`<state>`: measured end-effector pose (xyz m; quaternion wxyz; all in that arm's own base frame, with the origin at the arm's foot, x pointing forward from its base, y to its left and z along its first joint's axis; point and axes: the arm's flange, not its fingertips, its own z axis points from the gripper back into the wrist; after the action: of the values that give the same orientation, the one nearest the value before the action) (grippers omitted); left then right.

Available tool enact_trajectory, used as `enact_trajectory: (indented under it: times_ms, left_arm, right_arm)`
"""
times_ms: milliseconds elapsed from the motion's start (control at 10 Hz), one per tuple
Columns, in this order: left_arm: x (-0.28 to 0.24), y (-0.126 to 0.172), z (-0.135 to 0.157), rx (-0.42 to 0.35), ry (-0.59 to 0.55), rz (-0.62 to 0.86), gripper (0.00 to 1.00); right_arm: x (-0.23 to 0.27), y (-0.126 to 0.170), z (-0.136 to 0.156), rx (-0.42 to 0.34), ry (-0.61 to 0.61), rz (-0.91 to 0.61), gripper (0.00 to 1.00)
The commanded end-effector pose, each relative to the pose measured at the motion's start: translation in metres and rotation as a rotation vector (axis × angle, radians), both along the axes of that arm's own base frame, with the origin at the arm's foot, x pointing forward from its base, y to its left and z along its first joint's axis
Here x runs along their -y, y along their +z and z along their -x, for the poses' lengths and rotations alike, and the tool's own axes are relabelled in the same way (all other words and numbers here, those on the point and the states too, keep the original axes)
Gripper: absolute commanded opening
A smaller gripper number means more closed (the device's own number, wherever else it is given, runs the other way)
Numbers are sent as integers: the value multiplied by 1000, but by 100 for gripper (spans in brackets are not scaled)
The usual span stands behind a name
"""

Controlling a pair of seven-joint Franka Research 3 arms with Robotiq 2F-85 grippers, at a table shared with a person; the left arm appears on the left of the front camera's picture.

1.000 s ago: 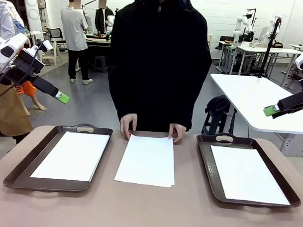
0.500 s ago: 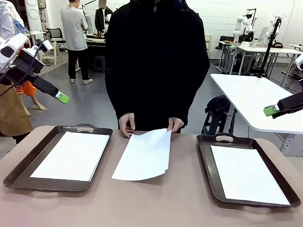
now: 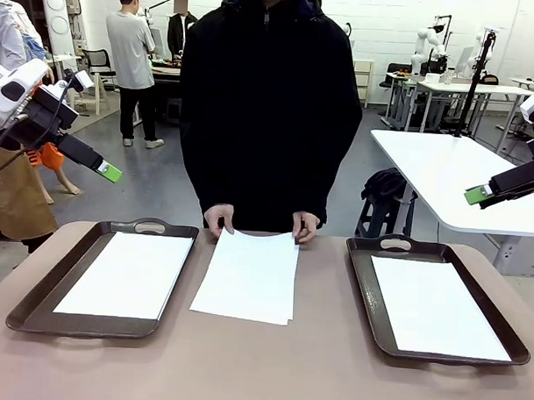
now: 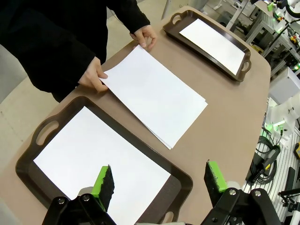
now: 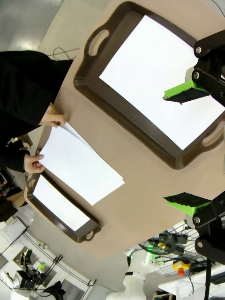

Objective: Sort the A4 documents.
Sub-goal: Receive the A4 Paper.

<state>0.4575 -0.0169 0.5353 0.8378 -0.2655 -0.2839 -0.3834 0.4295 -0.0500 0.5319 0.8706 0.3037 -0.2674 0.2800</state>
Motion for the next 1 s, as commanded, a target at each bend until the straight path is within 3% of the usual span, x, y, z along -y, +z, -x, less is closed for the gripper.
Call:
enact_trajectory:
  times_ms: [0,900]
  left_arm:
    - [0,1,1,6,-3,-1,100]
    - [0,1,1,6,-3,-1,100]
  right_arm:
    - [-1,0,-1,3,4,-21,100]
    - [-1,0,-1,3,4,-21,100]
